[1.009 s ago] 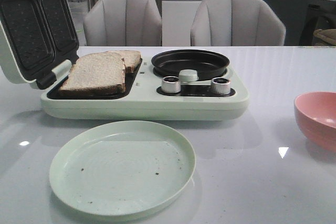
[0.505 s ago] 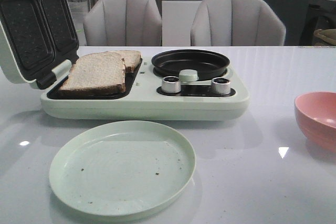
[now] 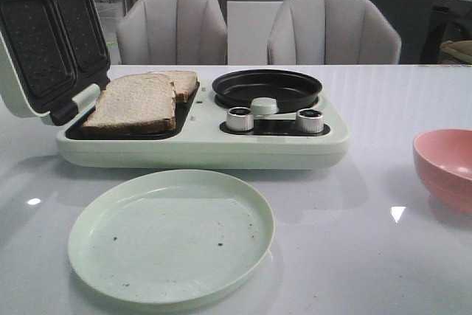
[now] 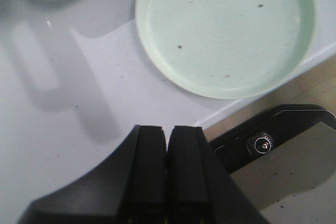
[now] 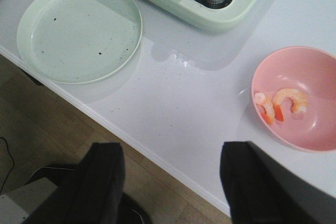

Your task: Make breakfast with bread and shrimp

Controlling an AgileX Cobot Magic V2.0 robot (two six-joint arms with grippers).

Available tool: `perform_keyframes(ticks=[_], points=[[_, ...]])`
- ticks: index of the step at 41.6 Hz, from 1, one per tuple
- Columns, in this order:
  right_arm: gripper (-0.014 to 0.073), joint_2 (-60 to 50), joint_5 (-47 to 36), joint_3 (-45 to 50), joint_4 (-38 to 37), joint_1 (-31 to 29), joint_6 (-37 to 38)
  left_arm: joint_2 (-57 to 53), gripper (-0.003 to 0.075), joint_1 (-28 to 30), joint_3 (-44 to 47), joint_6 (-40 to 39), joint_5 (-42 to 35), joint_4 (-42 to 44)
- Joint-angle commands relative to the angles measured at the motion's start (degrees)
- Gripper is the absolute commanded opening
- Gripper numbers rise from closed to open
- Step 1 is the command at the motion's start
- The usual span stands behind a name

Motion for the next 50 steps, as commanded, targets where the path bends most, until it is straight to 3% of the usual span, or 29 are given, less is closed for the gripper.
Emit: perform_keyframes(ticks=[1, 15, 26, 32, 50], points=[[0.0508, -0.25, -3.56, -1.39, 0.06, -0.33, -0.18, -0.83, 0.0109, 7.78, -2.17, 5.16, -3.26, -3.29], [0.0508, -0.24, -3.61, -1.39, 0.06, -0.33, -0.18, -1.30, 0.0109, 37.73, -2.22, 21.29, -7.29, -15.80], [0.0508, -0.24, -3.61, -1.39, 0.06, -0.33, -0.18, 4.34, 0.0109, 55.88, -8.23, 40.68, -10.98, -39.53], [0.0508, -0.24, -3.61, -1.39, 0.06, -0.33, -0.18, 10.60, 0.0109, 59.44, -14.61, 43.52, -11.48, -46.36], [0.0508, -0.24, -3.61, -1.39, 0.06, -0.33, -0.18, 30.01, 0.0109, 59.57, -34.47, 43.52, -12.44, -49.39]])
